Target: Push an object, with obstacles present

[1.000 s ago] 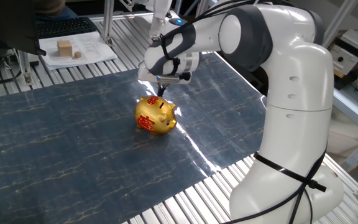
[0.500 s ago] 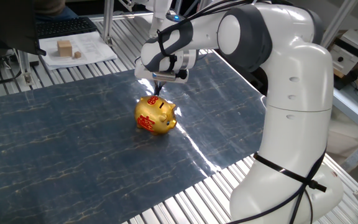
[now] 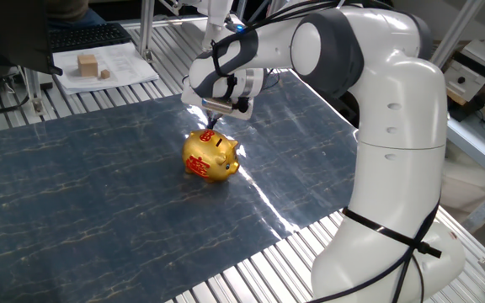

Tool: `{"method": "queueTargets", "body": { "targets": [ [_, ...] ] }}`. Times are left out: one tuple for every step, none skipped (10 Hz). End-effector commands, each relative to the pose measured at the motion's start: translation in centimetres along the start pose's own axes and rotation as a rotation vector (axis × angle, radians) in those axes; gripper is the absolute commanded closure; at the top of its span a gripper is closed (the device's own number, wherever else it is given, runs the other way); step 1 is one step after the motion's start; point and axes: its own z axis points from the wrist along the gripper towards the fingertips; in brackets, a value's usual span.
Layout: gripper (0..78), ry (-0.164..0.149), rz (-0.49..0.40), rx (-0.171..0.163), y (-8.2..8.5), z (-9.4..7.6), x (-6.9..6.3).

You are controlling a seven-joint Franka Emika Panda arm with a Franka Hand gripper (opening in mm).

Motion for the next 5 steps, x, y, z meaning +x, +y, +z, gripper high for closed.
{"method": "queueTargets", "body": {
  "targets": [
    [77.6,0.001,0.044,-0.010,0.55,0.32,0.85],
    [77.6,-0.011,0.007,0.002,0.38,0.54,0.97],
    [77.6,-0.022,-0.031,0.017,0.05,0.72,1.12],
    [77.6,-0.034,-0.069,0.034,-0.44,0.99,1.29],
    [77.6,-0.034,-0.069,0.034,-0.44,1.00,1.29]
  ]
}}
